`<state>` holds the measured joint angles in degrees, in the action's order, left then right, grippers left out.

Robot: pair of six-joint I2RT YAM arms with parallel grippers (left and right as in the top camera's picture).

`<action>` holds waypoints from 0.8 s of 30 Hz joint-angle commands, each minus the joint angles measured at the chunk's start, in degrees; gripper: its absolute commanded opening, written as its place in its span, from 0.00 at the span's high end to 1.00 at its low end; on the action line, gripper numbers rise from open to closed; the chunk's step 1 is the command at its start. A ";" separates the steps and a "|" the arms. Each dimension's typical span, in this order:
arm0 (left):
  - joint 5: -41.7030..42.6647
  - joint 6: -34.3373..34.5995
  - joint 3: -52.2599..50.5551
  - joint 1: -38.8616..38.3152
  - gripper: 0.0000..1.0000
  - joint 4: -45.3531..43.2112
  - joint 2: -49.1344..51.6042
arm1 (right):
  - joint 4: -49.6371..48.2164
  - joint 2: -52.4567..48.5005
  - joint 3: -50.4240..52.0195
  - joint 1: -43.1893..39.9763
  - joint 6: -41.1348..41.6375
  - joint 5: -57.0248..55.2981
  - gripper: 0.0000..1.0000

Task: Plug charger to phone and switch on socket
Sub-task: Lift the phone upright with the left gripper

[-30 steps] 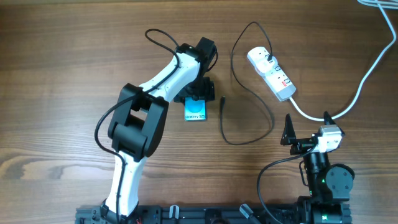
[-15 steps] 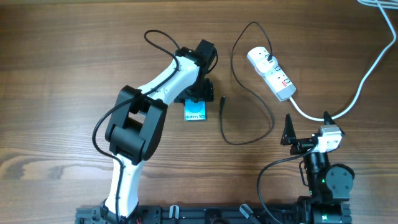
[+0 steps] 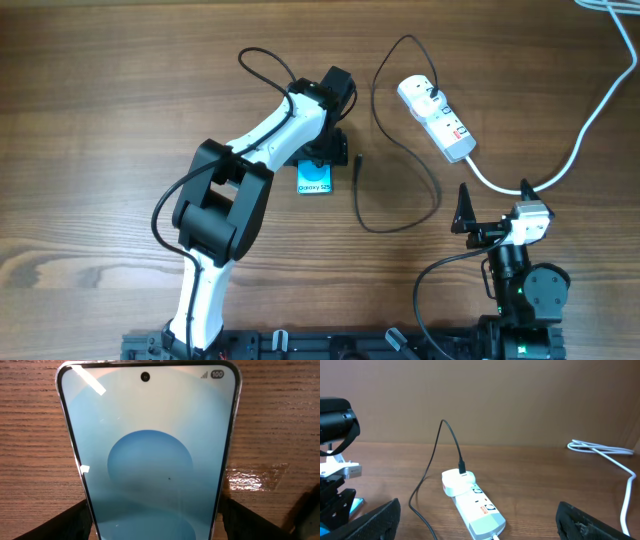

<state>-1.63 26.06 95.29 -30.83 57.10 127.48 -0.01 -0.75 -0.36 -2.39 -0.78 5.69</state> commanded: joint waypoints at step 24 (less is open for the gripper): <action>-1.46 1.42 -0.76 -0.33 0.33 2.73 -6.29 | -0.15 0.11 0.04 0.20 -0.59 -0.55 0.00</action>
<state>-1.89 26.46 94.74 -30.83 59.72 126.19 -0.01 -0.75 -0.36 -2.39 -0.78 5.69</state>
